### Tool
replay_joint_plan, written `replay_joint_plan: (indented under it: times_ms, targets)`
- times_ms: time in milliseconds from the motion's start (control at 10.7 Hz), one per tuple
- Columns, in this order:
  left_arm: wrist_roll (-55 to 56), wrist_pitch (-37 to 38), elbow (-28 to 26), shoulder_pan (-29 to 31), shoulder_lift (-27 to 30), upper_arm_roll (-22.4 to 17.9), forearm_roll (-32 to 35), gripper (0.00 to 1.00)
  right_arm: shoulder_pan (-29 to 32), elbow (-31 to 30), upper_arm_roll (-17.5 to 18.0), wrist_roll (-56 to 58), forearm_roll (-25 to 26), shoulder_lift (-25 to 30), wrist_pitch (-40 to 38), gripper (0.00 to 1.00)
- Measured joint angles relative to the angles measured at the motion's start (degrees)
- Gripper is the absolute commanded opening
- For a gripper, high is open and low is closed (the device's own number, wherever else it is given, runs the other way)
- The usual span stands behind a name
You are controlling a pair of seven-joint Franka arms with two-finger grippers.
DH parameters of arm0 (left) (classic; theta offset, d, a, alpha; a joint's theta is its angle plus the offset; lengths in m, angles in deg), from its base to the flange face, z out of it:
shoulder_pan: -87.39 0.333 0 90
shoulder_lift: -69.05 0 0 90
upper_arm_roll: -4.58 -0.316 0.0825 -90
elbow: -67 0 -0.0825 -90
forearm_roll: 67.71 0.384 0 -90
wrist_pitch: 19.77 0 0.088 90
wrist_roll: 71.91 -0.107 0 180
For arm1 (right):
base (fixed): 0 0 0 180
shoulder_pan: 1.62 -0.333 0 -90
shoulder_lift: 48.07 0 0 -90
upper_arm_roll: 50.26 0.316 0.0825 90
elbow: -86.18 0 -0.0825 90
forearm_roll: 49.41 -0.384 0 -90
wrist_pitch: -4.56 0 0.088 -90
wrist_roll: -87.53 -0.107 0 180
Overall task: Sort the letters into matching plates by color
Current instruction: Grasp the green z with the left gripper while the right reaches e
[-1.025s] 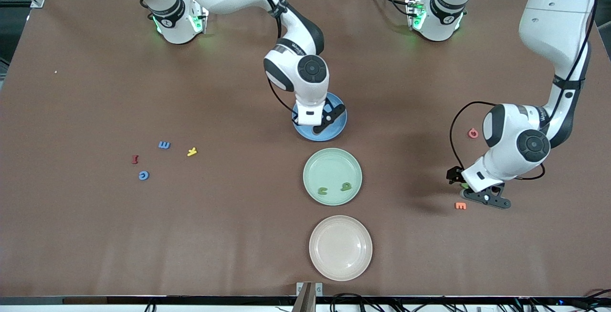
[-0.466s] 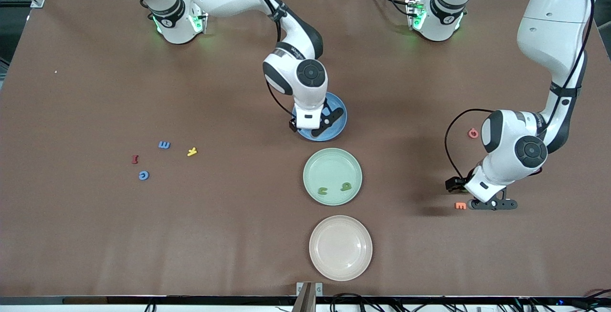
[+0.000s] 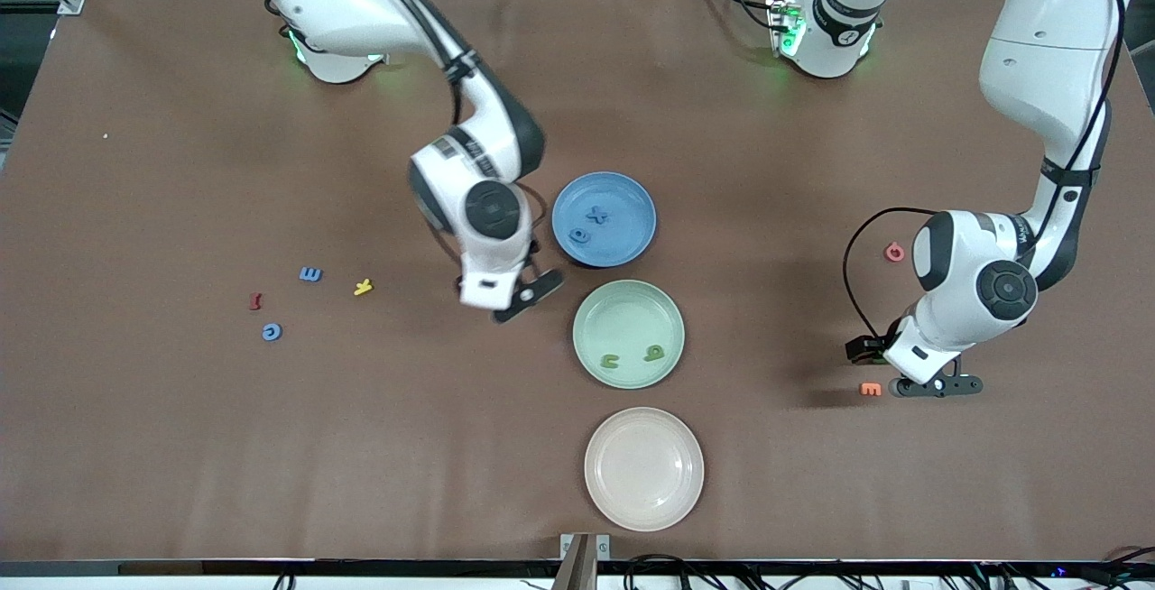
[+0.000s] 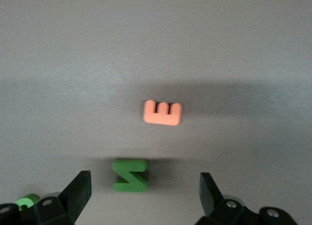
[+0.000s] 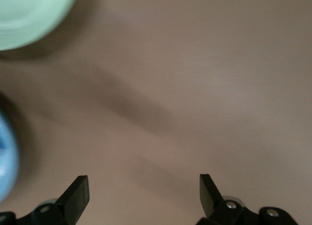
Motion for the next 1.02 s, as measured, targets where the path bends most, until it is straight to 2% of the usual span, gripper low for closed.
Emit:
replay_joint_plan:
  times_ms: [373, 652, 932, 1025]
  targets:
    - [0.0, 0.0, 0.02, 1.17, -0.94, -0.06, 0.0, 0.92, 12.47, 0.0, -1.66, 16.03, -0.06, 4.05, -1.95, 1.0]
    - [0.0, 0.0, 0.04, 1.15, -1.29, 0.0, 0.0, 0.88, 21.74, -1.06, -1.77, 21.21, -0.08, 6.07, -2.6, 1.0]
    - [0.0, -0.01, 0.47, 1.17, -1.82, -0.02, 0.0, 0.82, 28.21, -4.6, -2.14, 24.43, -2.39, 8.12, 2.39, 1.0]
    - [0.0, 0.0, 0.52, 1.17, -1.88, -0.02, 0.0, 0.75, 30.18, -6.23, -2.2, 27.56, -3.75, 8.65, 4.34, 1.0]
